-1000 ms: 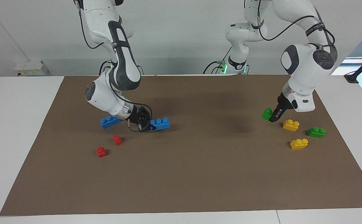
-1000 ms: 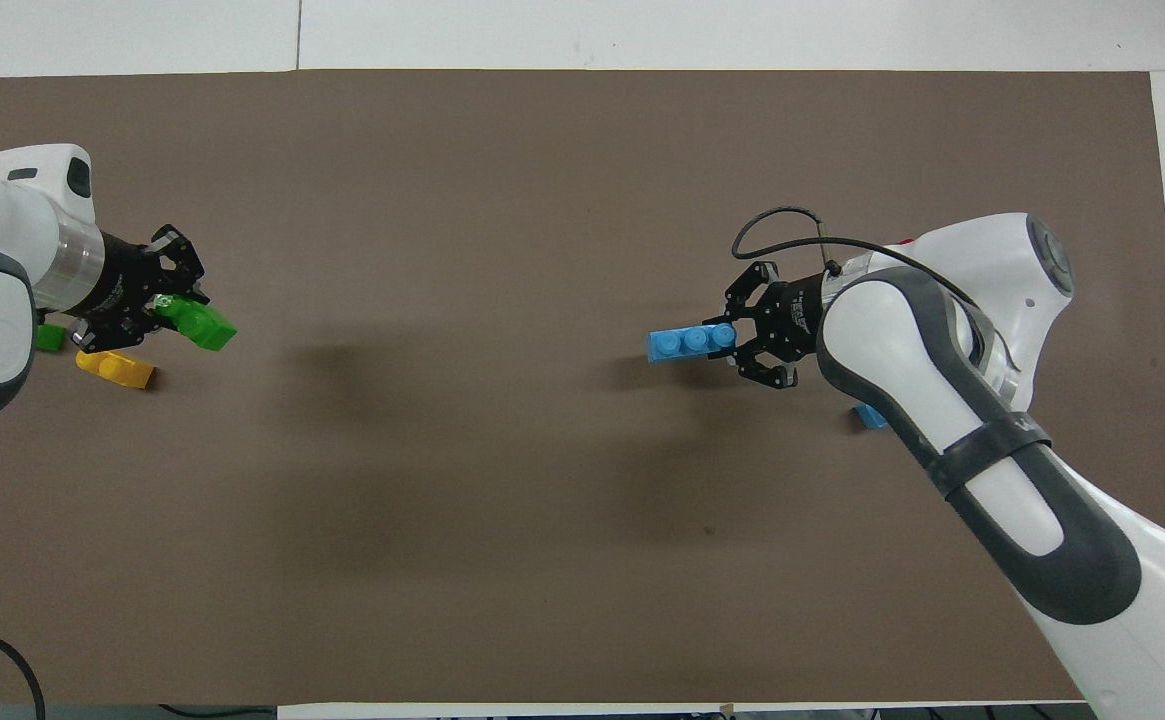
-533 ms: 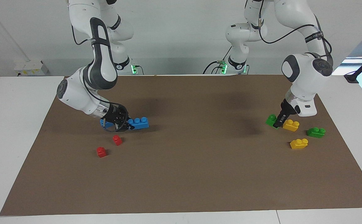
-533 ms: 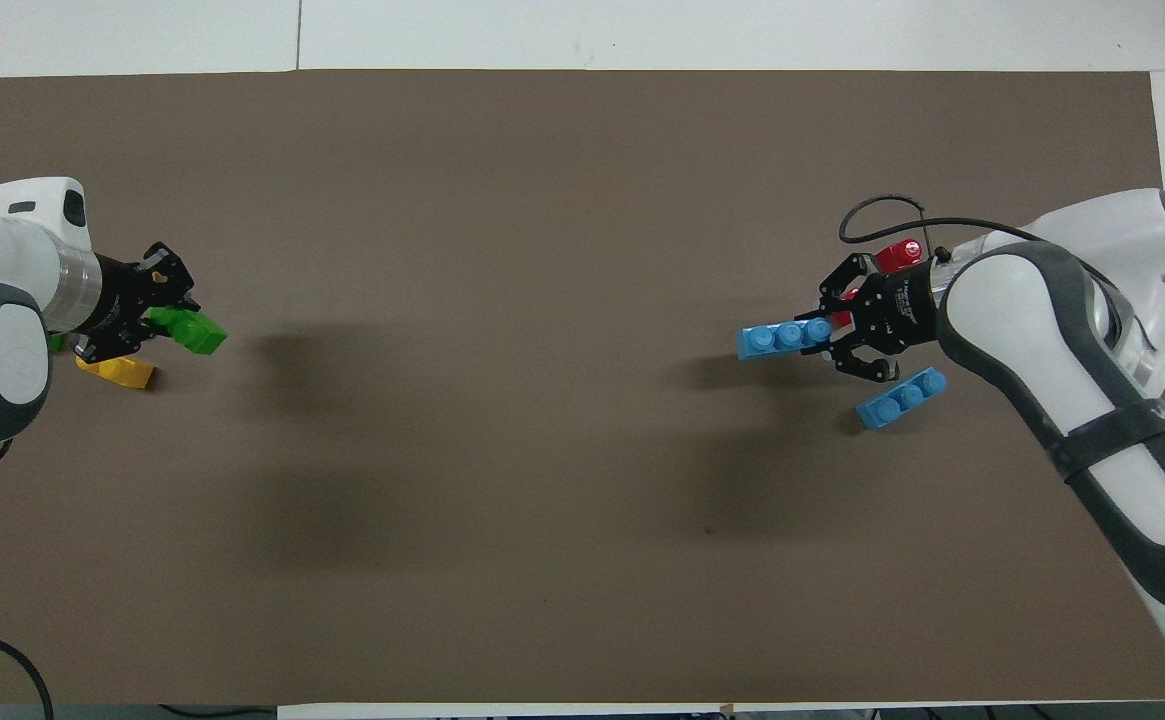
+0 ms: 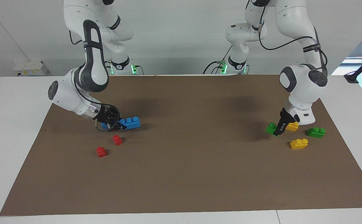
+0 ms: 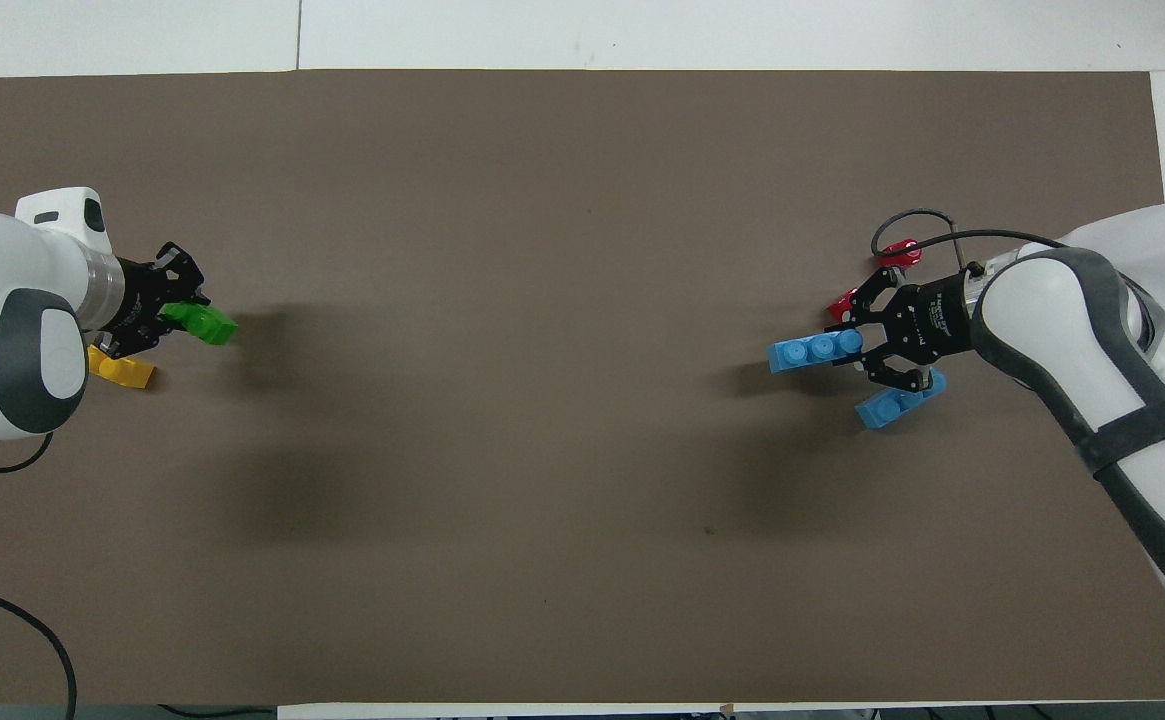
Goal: Remove green block with left arm and hold with right
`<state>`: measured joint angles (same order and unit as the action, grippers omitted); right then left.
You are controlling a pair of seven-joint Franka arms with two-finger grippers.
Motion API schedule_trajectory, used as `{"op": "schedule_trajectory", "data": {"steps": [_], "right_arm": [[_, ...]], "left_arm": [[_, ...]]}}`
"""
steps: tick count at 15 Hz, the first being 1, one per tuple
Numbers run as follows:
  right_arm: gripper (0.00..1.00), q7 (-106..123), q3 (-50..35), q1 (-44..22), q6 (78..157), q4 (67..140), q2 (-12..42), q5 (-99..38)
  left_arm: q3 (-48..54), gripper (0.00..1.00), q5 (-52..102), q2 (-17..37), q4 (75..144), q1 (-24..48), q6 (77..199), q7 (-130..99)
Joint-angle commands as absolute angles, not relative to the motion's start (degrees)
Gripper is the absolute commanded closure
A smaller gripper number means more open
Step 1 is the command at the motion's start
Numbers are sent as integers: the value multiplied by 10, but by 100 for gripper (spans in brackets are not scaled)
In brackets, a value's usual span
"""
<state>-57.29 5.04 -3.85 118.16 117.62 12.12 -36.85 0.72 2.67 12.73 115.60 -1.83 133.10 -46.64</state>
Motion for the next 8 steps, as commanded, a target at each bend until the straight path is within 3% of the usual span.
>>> {"op": "schedule_trajectory", "data": {"steps": [1, 8], "right_arm": [[84, -558, 43, -32, 1202, 1208, 98, -359], [84, -555, 42, -39, 1238, 1226, 101, -361]], "left_arm": [[11, 100, 38, 147, 1156, -25, 1357, -475], [12, 100, 40, 172, 1147, -40, 1359, -494]]}}
